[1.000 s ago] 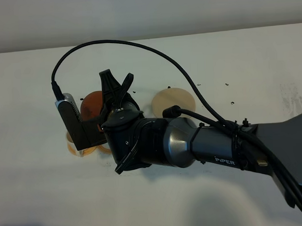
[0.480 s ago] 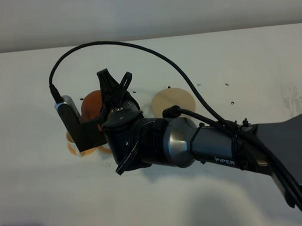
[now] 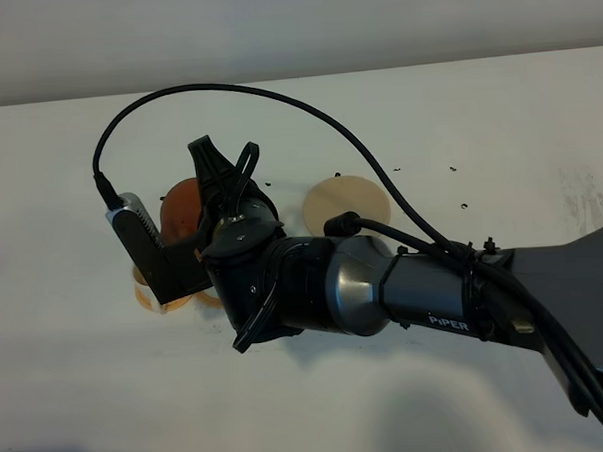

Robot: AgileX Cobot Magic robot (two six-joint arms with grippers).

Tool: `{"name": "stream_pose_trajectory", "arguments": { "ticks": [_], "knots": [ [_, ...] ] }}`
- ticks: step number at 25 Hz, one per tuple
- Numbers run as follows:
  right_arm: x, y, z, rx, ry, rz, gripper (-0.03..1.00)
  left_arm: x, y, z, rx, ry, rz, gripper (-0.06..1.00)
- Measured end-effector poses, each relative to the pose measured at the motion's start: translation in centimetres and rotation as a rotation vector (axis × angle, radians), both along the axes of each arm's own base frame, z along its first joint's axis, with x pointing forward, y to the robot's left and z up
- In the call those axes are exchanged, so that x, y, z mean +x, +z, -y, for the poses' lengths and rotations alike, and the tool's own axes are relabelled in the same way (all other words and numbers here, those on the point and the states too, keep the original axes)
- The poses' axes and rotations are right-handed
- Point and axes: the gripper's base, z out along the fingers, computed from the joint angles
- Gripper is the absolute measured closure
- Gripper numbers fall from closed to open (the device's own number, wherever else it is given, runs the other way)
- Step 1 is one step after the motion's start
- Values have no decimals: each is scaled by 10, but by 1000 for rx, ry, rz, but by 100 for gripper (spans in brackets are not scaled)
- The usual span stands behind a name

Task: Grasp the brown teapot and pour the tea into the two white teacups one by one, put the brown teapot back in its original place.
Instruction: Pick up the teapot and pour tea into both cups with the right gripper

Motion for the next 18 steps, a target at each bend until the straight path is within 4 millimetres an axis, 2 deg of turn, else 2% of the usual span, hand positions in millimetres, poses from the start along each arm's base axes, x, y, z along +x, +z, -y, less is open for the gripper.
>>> {"name": "stream_pose_trajectory", "arguments": {
  "ticks": [18],
  "knots": [
    [-2, 3, -4, -37, 45, 53, 86, 0, 0, 0, 0, 0, 0, 50]
  ]
}}
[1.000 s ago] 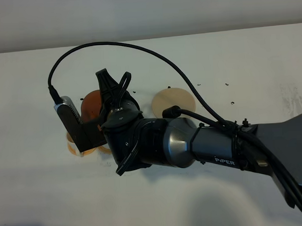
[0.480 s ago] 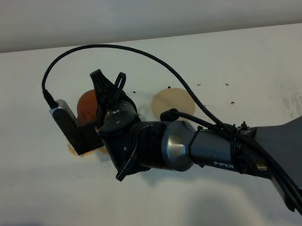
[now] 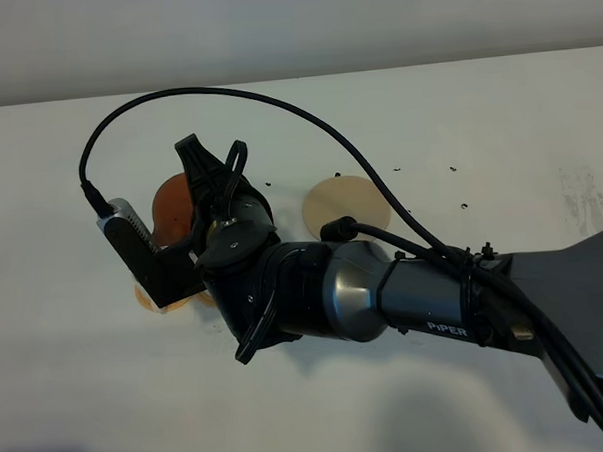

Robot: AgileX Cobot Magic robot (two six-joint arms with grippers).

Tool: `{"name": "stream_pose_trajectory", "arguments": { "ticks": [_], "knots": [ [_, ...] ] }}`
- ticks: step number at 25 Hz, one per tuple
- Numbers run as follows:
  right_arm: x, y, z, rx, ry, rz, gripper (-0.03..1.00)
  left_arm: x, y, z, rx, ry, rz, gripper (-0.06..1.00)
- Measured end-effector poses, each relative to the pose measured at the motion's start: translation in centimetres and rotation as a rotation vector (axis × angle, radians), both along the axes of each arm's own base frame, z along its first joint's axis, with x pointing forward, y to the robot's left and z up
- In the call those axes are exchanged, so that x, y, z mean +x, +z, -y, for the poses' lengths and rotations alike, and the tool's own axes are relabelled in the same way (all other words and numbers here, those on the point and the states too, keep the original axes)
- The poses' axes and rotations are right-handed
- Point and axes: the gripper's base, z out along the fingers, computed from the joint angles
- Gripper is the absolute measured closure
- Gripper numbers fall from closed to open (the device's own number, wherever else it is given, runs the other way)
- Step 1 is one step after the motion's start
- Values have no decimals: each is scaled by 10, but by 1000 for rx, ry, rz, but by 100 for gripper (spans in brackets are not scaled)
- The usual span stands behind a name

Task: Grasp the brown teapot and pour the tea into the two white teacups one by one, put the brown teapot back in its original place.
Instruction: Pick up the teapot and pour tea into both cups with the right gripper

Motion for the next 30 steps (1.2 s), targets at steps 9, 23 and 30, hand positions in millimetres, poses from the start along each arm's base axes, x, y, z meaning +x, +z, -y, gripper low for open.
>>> {"name": "stream_pose_trajectory", "arguments": {
  "ticks": [9, 23, 30],
  "knots": [
    [1, 1, 0, -10, 9, 13, 86, 0, 0, 0, 0, 0, 0, 50],
    [1, 1, 0, -13, 13, 19, 86, 0, 0, 0, -1, 0, 0, 50],
    [1, 2, -1, -20, 21, 32, 86, 0, 0, 0, -1, 0, 0, 50]
  ]
}}
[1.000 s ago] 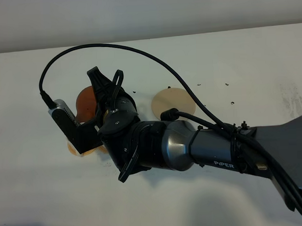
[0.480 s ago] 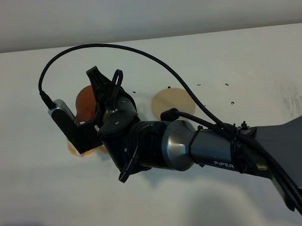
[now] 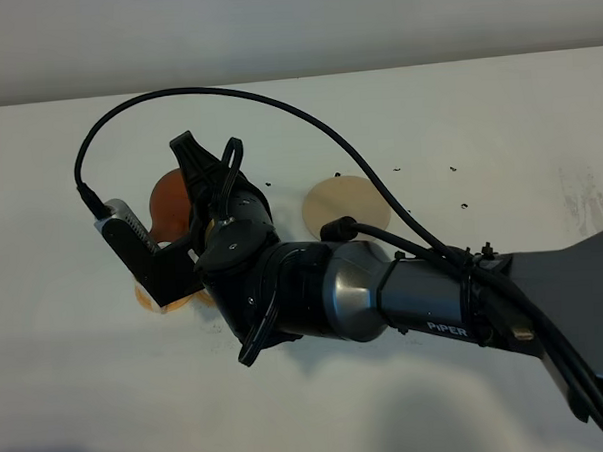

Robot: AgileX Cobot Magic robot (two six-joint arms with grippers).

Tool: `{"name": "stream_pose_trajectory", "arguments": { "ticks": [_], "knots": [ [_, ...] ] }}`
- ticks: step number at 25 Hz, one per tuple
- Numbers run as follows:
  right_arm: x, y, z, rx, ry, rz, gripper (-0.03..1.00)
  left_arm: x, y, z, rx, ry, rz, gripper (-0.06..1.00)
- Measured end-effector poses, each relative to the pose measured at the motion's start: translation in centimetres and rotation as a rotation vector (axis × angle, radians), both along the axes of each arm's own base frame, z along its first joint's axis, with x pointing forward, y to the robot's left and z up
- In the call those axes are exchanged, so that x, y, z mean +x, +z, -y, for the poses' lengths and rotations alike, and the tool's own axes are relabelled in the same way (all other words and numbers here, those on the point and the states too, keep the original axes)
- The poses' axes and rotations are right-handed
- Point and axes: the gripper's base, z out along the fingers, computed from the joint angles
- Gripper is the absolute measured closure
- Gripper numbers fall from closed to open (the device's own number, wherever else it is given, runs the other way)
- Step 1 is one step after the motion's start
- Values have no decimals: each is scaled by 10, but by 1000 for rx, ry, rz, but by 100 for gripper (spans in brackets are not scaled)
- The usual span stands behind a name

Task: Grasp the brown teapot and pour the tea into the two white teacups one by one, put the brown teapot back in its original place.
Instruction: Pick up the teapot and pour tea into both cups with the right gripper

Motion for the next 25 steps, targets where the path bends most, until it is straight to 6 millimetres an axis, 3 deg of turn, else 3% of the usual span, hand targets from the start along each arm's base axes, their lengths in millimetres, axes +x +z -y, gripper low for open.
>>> {"name": "stream_pose_trajectory", "arguments": {
  "ticks": [25],
  "knots": [
    [1, 1, -1, -13, 15, 20, 86, 0, 0, 0, 1, 0, 0, 50]
  ]
}}
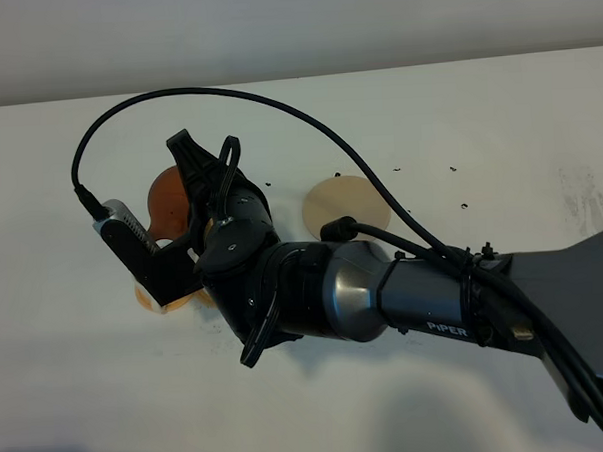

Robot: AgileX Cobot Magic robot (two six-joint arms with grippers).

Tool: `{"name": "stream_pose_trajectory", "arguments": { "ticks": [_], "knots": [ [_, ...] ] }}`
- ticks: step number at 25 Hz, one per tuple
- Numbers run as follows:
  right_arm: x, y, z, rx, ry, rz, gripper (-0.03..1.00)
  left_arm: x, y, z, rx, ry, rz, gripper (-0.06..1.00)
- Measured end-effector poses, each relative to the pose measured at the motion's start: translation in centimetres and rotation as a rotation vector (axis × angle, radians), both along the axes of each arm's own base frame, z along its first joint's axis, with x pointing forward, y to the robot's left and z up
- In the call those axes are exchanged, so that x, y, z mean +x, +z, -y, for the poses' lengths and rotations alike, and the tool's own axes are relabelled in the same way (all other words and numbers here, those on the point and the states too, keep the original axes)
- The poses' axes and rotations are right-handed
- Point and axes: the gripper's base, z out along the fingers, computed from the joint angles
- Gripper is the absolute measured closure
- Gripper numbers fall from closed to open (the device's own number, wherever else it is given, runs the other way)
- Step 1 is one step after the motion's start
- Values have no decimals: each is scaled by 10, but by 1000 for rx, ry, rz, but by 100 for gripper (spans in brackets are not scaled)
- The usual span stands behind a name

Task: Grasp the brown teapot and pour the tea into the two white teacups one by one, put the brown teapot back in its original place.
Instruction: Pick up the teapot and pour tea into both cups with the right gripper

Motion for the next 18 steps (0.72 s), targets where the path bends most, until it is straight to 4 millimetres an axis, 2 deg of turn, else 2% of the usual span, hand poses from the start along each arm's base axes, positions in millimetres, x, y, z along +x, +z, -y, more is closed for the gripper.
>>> {"name": "stream_pose_trajectory", "arguments": {
  "ticks": [18],
  "knots": [
    [1, 1, 0, -20, 18, 22, 86, 0, 0, 0, 0, 0, 0, 50]
  ]
}}
